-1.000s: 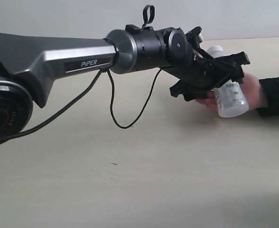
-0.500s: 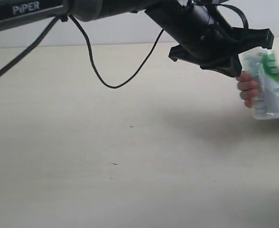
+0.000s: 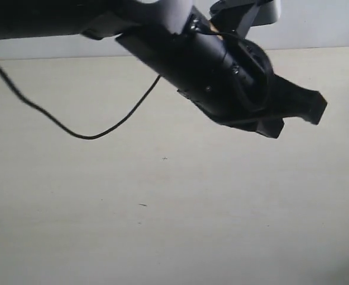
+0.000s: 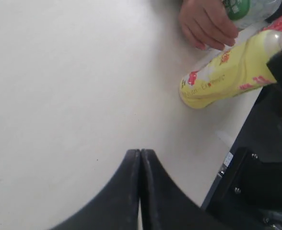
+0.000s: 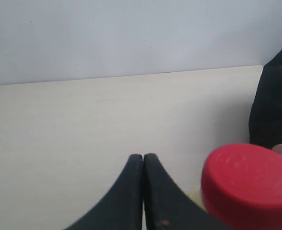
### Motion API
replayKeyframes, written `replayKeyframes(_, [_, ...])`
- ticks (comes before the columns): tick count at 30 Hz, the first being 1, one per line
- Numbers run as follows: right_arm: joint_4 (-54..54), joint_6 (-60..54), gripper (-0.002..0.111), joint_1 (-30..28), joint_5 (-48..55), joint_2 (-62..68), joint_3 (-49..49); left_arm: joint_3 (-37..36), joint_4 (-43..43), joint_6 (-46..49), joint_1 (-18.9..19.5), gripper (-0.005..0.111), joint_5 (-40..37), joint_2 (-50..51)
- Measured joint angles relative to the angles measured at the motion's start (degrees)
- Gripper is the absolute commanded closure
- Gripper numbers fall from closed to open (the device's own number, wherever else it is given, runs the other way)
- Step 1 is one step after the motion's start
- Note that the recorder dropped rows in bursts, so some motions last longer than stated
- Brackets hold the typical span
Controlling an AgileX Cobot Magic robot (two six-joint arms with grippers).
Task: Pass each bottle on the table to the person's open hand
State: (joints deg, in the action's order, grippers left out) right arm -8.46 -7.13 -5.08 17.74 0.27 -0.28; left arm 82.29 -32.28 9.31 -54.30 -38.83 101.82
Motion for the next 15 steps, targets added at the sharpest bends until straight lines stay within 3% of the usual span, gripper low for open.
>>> replayKeyframes(9, [0.0, 0.0, 0.108, 0.0, 0.0, 0.0, 0.0, -18.9, 0.4, 7.6, -0.4, 0.107, 5.1, -21.1])
replayKeyframes(15, [0.0, 0.0, 0.108, 0.0, 0.0, 0.0, 0.0, -24.9, 5.2, 8.3, -0.4, 0.107, 0.4, -32.5])
